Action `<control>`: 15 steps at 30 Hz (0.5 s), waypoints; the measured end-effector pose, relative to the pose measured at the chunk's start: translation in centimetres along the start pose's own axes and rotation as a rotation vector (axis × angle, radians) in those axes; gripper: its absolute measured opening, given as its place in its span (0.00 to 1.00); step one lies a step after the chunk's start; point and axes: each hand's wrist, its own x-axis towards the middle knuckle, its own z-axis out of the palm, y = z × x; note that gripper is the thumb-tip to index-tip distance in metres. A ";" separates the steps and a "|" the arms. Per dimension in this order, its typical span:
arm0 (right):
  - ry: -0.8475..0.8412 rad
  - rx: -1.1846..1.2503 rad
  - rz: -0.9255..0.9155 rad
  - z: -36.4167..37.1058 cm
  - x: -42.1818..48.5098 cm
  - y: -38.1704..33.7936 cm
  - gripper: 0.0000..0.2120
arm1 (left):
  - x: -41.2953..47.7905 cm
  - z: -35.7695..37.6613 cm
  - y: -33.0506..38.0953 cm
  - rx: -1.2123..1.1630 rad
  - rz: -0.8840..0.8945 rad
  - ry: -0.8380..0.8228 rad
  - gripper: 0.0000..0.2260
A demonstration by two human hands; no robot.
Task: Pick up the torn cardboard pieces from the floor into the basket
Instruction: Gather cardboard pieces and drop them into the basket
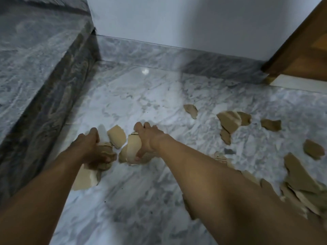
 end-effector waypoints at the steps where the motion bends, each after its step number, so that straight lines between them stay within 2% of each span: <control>1: -0.016 0.049 0.026 0.2 -0.2 0.1 0.49 | 0.0 0.1 0.1 -0.020 -0.016 0.004 0.43; 3: -0.030 0.083 0.057 0.9 -1.1 0.3 0.45 | -0.4 0.2 0.2 0.027 -0.077 -0.006 0.42; 5: 0.005 0.097 0.051 2.2 -2.7 0.6 0.36 | -1.0 0.5 0.0 0.079 -0.092 -0.055 0.31; 8: -0.001 0.144 0.054 3.5 -5.8 1.9 0.25 | -2.3 0.7 0.3 0.022 -0.050 -0.139 0.19; 11: -0.021 0.196 0.127 1.0 -9.3 5.2 0.26 | -3.9 -1.5 3.3 -0.053 0.063 -0.123 0.12; 15: -0.008 0.186 0.168 -4.8 -13.5 8.2 0.20 | -5.2 -5.3 8.7 0.011 0.130 -0.123 0.12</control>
